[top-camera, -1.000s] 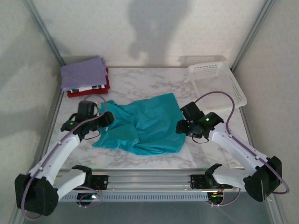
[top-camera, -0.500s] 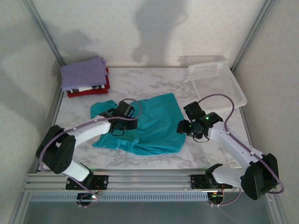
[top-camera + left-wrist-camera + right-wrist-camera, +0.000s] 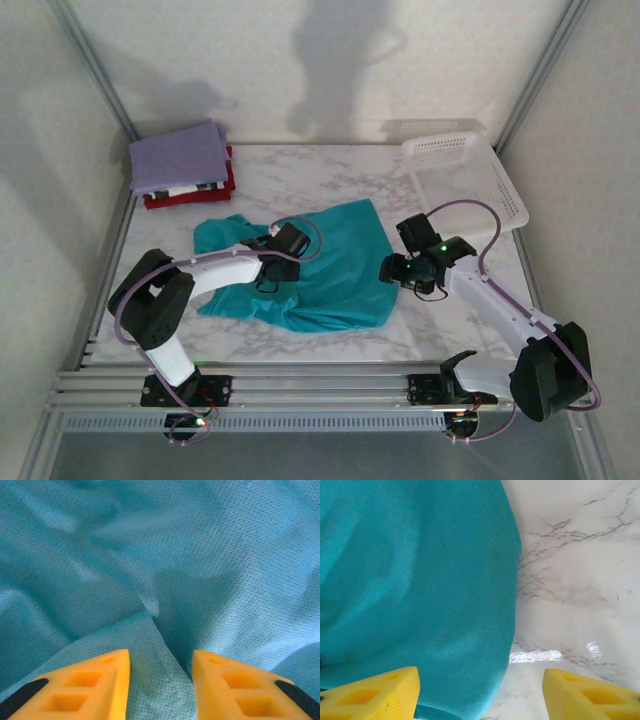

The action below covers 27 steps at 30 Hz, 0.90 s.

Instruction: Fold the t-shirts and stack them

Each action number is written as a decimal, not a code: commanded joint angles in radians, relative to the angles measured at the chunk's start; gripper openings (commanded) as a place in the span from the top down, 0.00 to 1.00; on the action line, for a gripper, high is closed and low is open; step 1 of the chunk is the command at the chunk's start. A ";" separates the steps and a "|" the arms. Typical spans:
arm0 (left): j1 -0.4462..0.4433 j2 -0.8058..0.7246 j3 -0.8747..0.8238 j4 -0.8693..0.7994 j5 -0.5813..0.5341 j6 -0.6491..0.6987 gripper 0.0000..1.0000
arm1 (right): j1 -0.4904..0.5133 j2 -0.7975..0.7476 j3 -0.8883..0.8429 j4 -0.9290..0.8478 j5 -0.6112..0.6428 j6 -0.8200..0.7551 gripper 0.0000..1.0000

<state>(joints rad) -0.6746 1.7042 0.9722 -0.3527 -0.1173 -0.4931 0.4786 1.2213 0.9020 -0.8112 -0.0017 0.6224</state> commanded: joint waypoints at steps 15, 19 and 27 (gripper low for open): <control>-0.035 -0.134 0.252 -0.177 0.032 -0.125 1.00 | -0.052 -0.035 0.013 -0.010 -0.023 -0.040 0.33; -0.145 -0.184 0.101 -0.249 0.013 -0.276 1.00 | -0.061 -0.048 0.004 0.003 -0.010 -0.044 0.33; -0.309 -0.254 -0.126 -0.178 0.154 -0.480 0.61 | -0.083 0.007 0.045 0.006 -0.035 -0.077 0.33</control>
<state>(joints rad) -0.9623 1.4765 0.8600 -0.5068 -0.0097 -0.8570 0.4023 1.2186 0.9066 -0.8036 -0.0216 0.5674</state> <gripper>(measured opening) 0.272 0.667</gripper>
